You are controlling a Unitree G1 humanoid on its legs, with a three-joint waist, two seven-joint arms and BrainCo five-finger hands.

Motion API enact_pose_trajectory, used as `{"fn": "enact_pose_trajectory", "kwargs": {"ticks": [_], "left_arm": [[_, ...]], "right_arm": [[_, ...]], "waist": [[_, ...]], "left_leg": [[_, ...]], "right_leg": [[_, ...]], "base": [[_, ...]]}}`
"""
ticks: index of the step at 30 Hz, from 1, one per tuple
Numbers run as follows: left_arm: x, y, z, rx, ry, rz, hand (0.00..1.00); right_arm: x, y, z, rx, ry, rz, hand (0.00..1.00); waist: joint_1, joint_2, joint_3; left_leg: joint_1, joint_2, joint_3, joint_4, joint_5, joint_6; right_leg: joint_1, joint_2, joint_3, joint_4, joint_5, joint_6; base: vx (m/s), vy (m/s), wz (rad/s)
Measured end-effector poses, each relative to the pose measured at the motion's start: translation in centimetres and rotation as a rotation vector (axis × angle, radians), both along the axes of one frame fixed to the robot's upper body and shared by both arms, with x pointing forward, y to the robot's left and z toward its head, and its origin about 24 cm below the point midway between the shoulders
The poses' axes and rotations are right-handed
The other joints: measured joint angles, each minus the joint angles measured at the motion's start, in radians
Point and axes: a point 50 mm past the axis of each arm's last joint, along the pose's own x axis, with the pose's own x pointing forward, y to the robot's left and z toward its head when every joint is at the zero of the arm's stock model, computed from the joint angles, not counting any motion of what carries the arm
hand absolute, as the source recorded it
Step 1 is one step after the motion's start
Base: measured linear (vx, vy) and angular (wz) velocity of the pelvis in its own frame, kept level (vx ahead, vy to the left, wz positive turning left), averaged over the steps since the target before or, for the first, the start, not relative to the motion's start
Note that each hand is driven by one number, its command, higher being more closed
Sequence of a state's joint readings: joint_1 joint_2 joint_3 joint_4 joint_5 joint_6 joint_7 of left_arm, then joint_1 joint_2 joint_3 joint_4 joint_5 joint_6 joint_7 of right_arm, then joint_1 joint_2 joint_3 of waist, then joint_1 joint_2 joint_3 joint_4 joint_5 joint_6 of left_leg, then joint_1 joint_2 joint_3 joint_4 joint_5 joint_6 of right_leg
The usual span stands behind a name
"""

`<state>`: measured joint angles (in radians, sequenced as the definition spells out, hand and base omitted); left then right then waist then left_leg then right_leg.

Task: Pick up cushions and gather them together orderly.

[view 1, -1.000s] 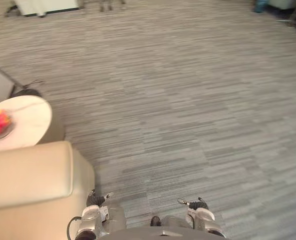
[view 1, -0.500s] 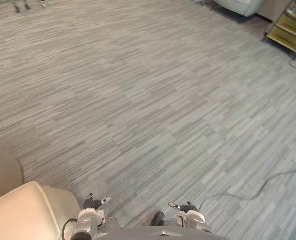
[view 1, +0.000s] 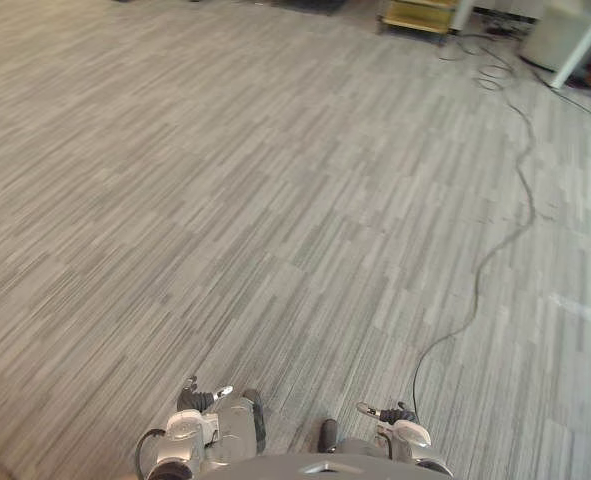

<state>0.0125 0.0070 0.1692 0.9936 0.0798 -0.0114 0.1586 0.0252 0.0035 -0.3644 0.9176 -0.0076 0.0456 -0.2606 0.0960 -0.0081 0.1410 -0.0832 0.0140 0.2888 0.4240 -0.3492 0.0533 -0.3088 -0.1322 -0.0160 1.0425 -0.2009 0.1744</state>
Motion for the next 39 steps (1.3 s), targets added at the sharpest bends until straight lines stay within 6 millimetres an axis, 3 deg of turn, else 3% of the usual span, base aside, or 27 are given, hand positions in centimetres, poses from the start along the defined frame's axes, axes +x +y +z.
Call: {"fn": "enact_pose_trajectory", "kwargs": {"ticks": [4, 8, 9, 10, 11, 12, 14, 15, 16, 17, 18, 19, 20, 21, 22, 24, 25, 26, 28, 29, 30, 31, 33, 35, 36, 37, 39], "left_arm": [[0.0, -0.2, -0.1, -0.006, 0.012, -0.004, 0.00], [0.2, -0.9, -0.2, -0.020, 0.025, -0.016, 0.00], [0.3, -1.2, -0.3, -0.022, 0.029, -0.031, 0.00], [0.5, -1.3, -0.2, -0.015, 0.029, -0.055, 0.00], [0.4, -1.4, -0.3, -0.014, 0.035, -0.055, 0.00], [1.0, -2.1, -0.2, -0.036, 0.027, -0.062, 0.00], [1.1, -2.9, -0.2, -0.062, 0.023, -0.050, 0.00], [1.1, -3.0, -0.2, -0.064, 0.024, -0.050, 0.00], [0.8, -3.1, -0.3, -0.068, 0.030, -0.044, 0.00], [0.4, -3.0, -0.4, -0.075, 0.034, -0.018, 0.00], [0.4, -2.7, -0.4, -0.075, 0.029, 0.002, 0.00], [0.4, -2.4, -0.3, -0.071, 0.023, 0.013, 0.00], [0.4, -1.8, -0.2, -0.059, 0.013, 0.023, 0.00], [0.5, -1.4, -0.1, -0.055, 0.006, 0.028, 0.00], [0.7, -1.0, 0.1, -0.047, -0.014, 0.036, 0.00], [1.4, -0.6, 0.7, -0.043, -0.070, 0.052, 0.00], [1.5, -0.6, 0.7, -0.044, -0.074, 0.053, 0.00], [1.8, -0.5, 0.9, -0.046, -0.096, 0.064, 0.00], [2.0, -0.7, 1.1, -0.055, -0.109, 0.070, 0.00], [2.1, -0.8, 1.1, -0.061, -0.115, 0.073, 0.00], [2.3, -0.6, 1.2, -0.059, -0.123, 0.067, 0.00], [2.3, -0.2, 1.2, -0.049, -0.120, 0.069, 0.00], [2.2, 0.6, 1.2, -0.044, -0.121, 0.100, 0.00], [1.9, 1.0, 1.1, -0.038, -0.109, 0.103, 0.00], [1.5, 1.3, 0.8, -0.029, -0.083, 0.092, 0.00], [1.1, 1.4, 0.6, -0.023, -0.052, 0.070, 0.00], [0.6, 1.7, 0.3, -0.012, -0.019, 0.064, 0.00]], "right_arm": [[0.4, -0.1, 0.2, -0.005, -0.019, -0.003, 0.00], [1.8, -0.5, 0.9, 0.005, -0.085, -0.044, 0.00], [2.1, -0.6, 1.0, 0.005, -0.092, -0.050, 0.00], [2.0, -0.5, 0.9, 0.014, -0.088, -0.054, 0.00], [2.0, -0.5, 0.9, 0.018, -0.089, -0.058, 0.00], [3.0, -1.1, 1.4, 0.008, -0.115, -0.064, 0.00], [2.8, -1.6, 1.3, 0.020, -0.116, -0.112, 0.00], [2.7, -1.6, 1.3, 0.020, -0.110, -0.110, 0.00], [2.5, -1.6, 1.1, 0.020, -0.096, -0.101, 0.00], [2.5, -1.7, 1.1, 0.016, -0.096, -0.101, 0.00], [2.4, -1.8, 1.1, 0.014, -0.092, -0.100, 0.00], [2.3, -1.7, 1.1, 0.014, -0.089, -0.097, 0.00], [2.3, -1.4, 1.0, 0.018, -0.083, -0.080, 0.00], [2.2, -1.1, 0.8, 0.024, -0.075, -0.067, 0.00], [2.2, -0.6, 0.7, 0.031, -0.067, -0.050, 0.00], [1.7, 0.2, 0.3, 0.043, -0.034, -0.008, 0.00], [1.7, 0.3, 0.2, 0.044, -0.033, -0.005, 0.00], [1.8, 0.7, 0.2, 0.051, -0.029, 0.010, 0.00], [1.6, 0.9, 0.1, 0.058, -0.021, 0.005, 0.00], [1.4, 1.0, 0.0, 0.060, -0.017, 0.004, 0.00], [1.3, 1.7, -0.2, 0.074, -0.002, 0.010, 0.00], [1.4, 2.2, -0.3, 0.089, 0.007, 0.017, 0.00], [1.5, 2.7, -0.4, 0.103, 0.008, 0.016, 0.00], [1.2, 2.6, -0.5, 0.112, 0.014, -0.013, 0.00], [0.9, 2.5, -0.6, 0.112, 0.017, -0.020, 0.00], [0.9, 2.7, -0.6, 0.117, 0.005, -0.016, 0.00], [0.7, 2.5, -0.6, 0.113, 0.003, -0.013, 0.00]], "waist": [[-0.025, 0.007, 0.012], [-0.060, 0.026, 0.028], [-0.070, 0.033, 0.034], [-0.075, 0.016, 0.042], [-0.072, 0.025, 0.047], [-0.063, 0.053, 0.061], [-0.079, 0.054, 0.066], [-0.085, 0.057, 0.064], [-0.088, 0.083, 0.057], [-0.086, 0.108, 0.061], [-0.079, 0.116, 0.062], [-0.072, 0.124, 0.064], [-0.057, 0.123, 0.077], [-0.053, 0.115, 0.084], [-0.045, 0.089, 0.089], [-0.016, 0.079, 0.080], [-0.013, 0.079, 0.080], [-0.003, 0.073, 0.082], [0.004, 0.072, 0.081], [0.013, 0.065, 0.079], [0.022, 0.036, 0.058], [0.010, 0.021, 0.050], [0.019, 0.001, 0.040], [0.028, -0.034, 0.020], [0.031, -0.041, 0.015], [0.016, -0.046, 0.021], [-0.005, -0.053, 0.027]], "left_leg": [[0.150, 0.022, -0.011, -0.050, -0.059, -0.023], [0.297, 0.083, -0.018, -0.188, -0.070, -0.061], [0.337, 0.096, -0.027, -0.224, -0.059, -0.076], [0.392, 0.099, -0.072, -0.248, -0.055, -0.083], [0.429, 0.116, -0.097, -0.253, -0.048, -0.091], [0.427, 0.132, -0.123, -0.245, 0.011, -0.091], [0.470, 0.117, -0.209, -0.232, 0.162, -0.099], [0.465, 0.124, -0.229, -0.196, 0.188, -0.107], [0.391, 0.157, -0.281, 0.013, 0.256, -0.147], [0.276, 0.186, -0.321, 0.250, 0.403, -0.174], [0.202, 0.201, -0.336, 0.400, 0.462, -0.187], [0.129, 0.219, -0.330, 0.556, 0.436, -0.185], [0.029, 0.243, -0.292, 0.749, 0.344, -0.168], [-0.021, 0.248, -0.266, 0.799, 0.291, -0.150], [-0.083, 0.246, -0.222, 0.806, 0.235, -0.119], [-0.237, 0.240, -0.129, 0.678, 0.142, -0.094], [-0.249, 0.238, -0.123, 0.649, 0.134, -0.093], [-0.296, 0.214, -0.094, 0.456, 0.118, -0.090], [-0.324, 0.162, -0.090, 0.053, 0.200, -0.101], [-0.320, 0.153, -0.084, 0.020, 0.296, -0.094], [-0.320, 0.122, -0.051, 0.059, 0.298, -0.048], [-0.332, 0.112, -0.047, 0.100, 0.257, -0.030], [-0.330, 0.112, -0.040, 0.192, 0.197, -0.003], [-0.294, 0.085, -0.042, 0.227, 0.155, 0.031], [-0.222, 0.068, -0.043, 0.206, 0.088, 0.020], [-0.146, 0.056, -0.045, 0.177, 0.014, 0.008], [-0.052, 0.035, -0.044, 0.157, -0.020, 0.012]], "right_leg": [[-0.086, -0.020, -0.140, 0.059, -0.053, -0.105], [-0.225, -0.018, -0.296, -0.295, -0.045, -0.139], [-0.229, -0.009, -0.309, -0.450, 0.011, -0.139], [-0.203, 0.000, -0.294, -0.682, 0.197, -0.152], [-0.170, 0.014, -0.301, -0.700, 0.344, -0.233], [-0.186, 0.019, -0.296, -0.597, 0.265, -0.235], [-0.188, -0.031, -0.298, -0.411, 0.112, -0.237], [-0.171, -0.027, -0.301, -0.396, 0.081, -0.233], [-0.107, 0.002, -0.323, -0.412, 0.007, -0.220], [-0.041, 0.038, -0.334, -0.449, -0.025, -0.225], [-0.003, 0.063, -0.335, -0.472, -0.042, -0.235], [0.037, 0.086, -0.333, -0.494, -0.051, -0.242], [0.128, 0.114, -0.324, -0.533, -0.067, -0.249], [0.189, 0.120, -0.319, -0.567, -0.078, -0.244], [0.255, 0.120, -0.308, -0.617, -0.084, -0.235], [0.386, 0.118, -0.251, -0.744, -0.087, -0.213], [0.397, 0.115, -0.245, -0.755, -0.086, -0.206], [0.451, 0.088, -0.221, -0.799, -0.093, -0.172], [0.531, 0.041, -0.190, -0.852, -0.130, -0.113], [0.551, 0.029, -0.180, -0.857, -0.148, -0.098], [0.575, -0.002, -0.123, -0.877, -0.153, -0.120], [0.584, -0.007, -0.084, -0.894, -0.098, -0.161], [0.590, -0.020, -0.014, -0.865, 0.003, -0.159], [0.559, -0.048, 0.028, -0.736, 0.061, -0.107], [0.492, -0.058, 0.065, -0.538, 0.119, -0.039], [0.356, -0.059, 0.094, -0.198, 0.193, 0.068], [0.203, -0.080, 0.044, 0.123, 0.161, 0.042]], "base": [[0.38, -0.028, 0.03], [0.59, -0.130, 0.13], [0.83, -0.254, 0.46], [0.88, -0.267, 0.45], [0.78, -0.266, 0.26], [0.73, -0.266, 0.13], [0.73, -0.304, 0.32], [0.64, -0.286, 0.36], [0.72, -0.248, 0.16], [0.70, -0.181, 0.02], [0.55, -0.075, -0.19], [0.41, -0.018, -0.40], [0.41, -0.016, -0.37], [0.56, 0.004, -0.30], [0.45, 0.028, -0.25], [0.48, 0.095, -0.48], [0.53, 0.198, -0.60], [0.57, 0.263, -0.52], [0.68, 0.367, -0.56], [0.67, 0.369, -0.45], [0.70, 0.353, -0.22], [0.71, 0.357, -0.11], [0.69, 0.374, -0.02], [0.64, 0.313, -0.19], [0.60, 0.233, -0.29], [0.66, 0.208, -0.15], [0.55, 0.085, -0.02]]}}
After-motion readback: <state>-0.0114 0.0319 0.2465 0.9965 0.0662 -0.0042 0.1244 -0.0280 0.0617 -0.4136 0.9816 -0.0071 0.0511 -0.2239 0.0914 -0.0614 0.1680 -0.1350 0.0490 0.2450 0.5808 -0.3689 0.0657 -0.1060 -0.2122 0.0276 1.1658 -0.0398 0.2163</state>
